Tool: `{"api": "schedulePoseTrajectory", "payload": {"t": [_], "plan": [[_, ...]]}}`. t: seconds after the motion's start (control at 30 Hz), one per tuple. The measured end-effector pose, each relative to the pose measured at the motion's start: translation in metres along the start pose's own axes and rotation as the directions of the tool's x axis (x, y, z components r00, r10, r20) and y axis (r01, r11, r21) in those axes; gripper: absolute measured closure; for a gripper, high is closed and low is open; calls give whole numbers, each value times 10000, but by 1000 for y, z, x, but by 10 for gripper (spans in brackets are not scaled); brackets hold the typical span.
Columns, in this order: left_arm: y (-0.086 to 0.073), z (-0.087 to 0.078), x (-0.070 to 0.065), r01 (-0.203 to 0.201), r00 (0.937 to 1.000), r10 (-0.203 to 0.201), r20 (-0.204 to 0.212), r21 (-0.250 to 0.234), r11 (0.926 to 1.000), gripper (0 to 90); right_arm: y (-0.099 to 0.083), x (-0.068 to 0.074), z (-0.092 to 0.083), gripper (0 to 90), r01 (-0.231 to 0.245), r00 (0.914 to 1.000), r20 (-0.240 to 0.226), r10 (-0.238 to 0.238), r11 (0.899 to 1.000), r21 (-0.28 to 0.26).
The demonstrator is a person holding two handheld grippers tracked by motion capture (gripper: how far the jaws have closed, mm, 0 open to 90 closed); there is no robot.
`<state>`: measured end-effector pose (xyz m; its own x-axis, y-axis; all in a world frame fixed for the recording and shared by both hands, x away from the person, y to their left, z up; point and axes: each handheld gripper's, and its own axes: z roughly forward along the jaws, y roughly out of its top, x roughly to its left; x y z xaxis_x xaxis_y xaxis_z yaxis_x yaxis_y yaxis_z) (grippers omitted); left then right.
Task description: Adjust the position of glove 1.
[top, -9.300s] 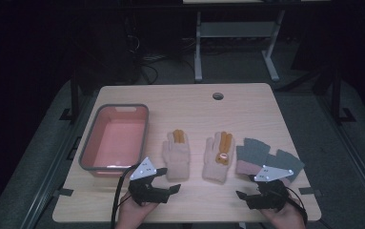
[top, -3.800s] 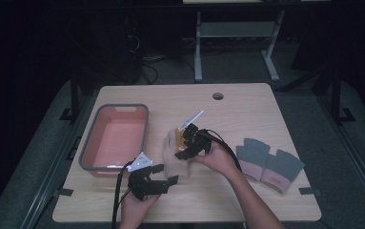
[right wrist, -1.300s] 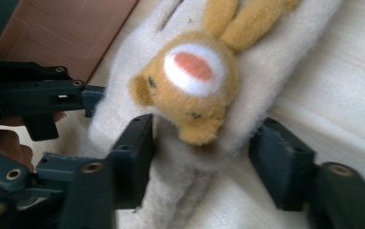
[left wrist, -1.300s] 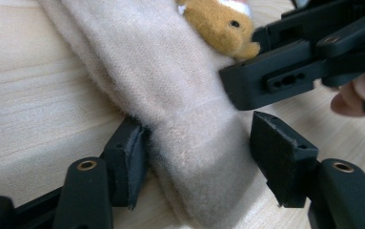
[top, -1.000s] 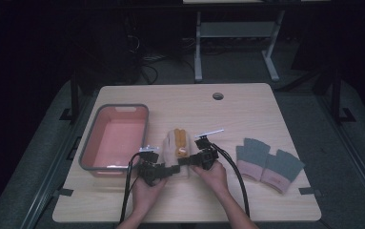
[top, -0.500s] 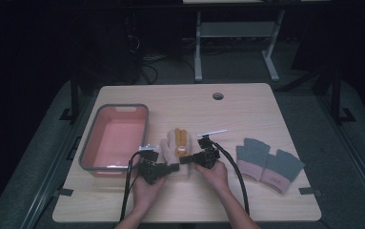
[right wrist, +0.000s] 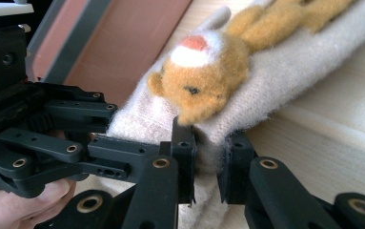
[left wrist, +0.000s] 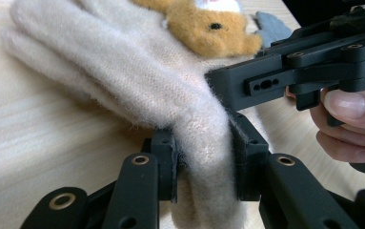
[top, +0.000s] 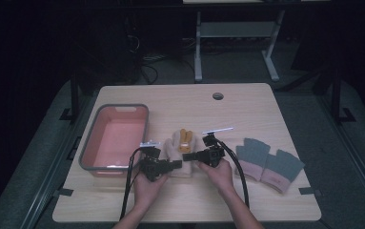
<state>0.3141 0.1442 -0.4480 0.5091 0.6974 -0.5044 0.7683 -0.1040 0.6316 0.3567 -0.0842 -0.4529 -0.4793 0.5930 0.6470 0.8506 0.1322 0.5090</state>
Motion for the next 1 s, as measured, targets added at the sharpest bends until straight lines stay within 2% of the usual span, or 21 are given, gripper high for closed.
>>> {"api": "schedulePoseTrajectory", "payload": {"t": [0.17,0.63,0.67,0.83,1.0], "plan": [[5,-3,-3,-174,9998,174,60,1,9998,672,2,3,-6,789,72,10000,-32,-73,9999,-124],[24,-22,-12,-393,9987,406,317,-404,9984,670,19,24,-22,789,405,9992,-24,-407,9983,-427],[27,-26,-12,-505,9981,518,320,-404,9979,670,21,27,-24,789,436,9990,-51,-439,9979,-484],[32,-32,-13,-397,9982,421,422,-572,9976,670,29,36,-28,789,629,9980,-34,-632,9966,-532],[39,-41,-13,-526,9977,553,393,-669,9964,670,36,43,-29,789,719,9974,-68,-724,9957,-586]]}}
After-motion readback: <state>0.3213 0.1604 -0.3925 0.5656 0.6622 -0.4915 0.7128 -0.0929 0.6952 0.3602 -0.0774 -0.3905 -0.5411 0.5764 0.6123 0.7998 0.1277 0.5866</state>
